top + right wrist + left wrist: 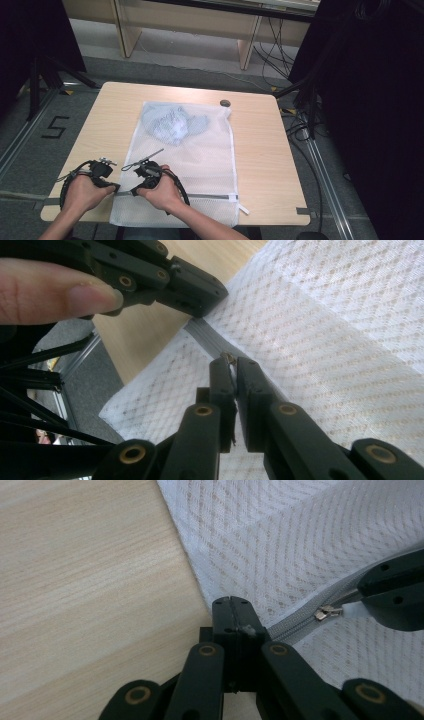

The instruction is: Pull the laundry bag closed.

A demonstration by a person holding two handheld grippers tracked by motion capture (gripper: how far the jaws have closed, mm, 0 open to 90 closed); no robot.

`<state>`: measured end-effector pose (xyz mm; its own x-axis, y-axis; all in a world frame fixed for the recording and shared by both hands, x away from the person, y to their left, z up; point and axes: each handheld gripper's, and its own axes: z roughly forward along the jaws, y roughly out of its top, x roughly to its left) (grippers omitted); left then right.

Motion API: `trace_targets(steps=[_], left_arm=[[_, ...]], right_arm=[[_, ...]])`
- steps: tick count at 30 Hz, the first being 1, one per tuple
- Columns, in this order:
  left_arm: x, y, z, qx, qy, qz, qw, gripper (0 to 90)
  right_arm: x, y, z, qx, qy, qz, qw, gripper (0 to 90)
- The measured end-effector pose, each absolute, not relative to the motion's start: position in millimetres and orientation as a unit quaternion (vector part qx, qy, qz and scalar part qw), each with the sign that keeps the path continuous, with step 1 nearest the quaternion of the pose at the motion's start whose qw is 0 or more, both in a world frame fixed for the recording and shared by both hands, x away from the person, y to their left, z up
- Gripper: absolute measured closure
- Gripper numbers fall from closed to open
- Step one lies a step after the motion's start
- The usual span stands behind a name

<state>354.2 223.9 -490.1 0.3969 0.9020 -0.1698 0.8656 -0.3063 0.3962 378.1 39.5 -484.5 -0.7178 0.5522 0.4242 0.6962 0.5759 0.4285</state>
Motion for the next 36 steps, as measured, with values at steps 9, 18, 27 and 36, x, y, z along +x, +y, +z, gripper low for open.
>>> trace_targets(steps=[9,18,27,36], left_arm=[[354.3,224.3,-489.8,0.807,0.548,0.041,0.215,89.7],[354.6,224.8,-490.0,0.808,0.548,0.04,0.216,89.7],[354.6,224.8,-490.0,0.805,0.551,0.039,0.216,89.7],[354.5,224.5,-490.2,0.803,0.553,0.04,0.219,89.7]], right_arm=[[378.0,36.0,-483.9,-0.357,-0.879,-0.291,0.124,87.0],[378.0,31.9,-482.2,-0.357,-0.88,-0.29,0.12,87.0],[376.7,31.0,-478.8,-0.358,-0.884,-0.285,0.101,87.0],[375.6,30.3,-475.9,-0.349,-0.89,-0.279,0.09,87.1]])
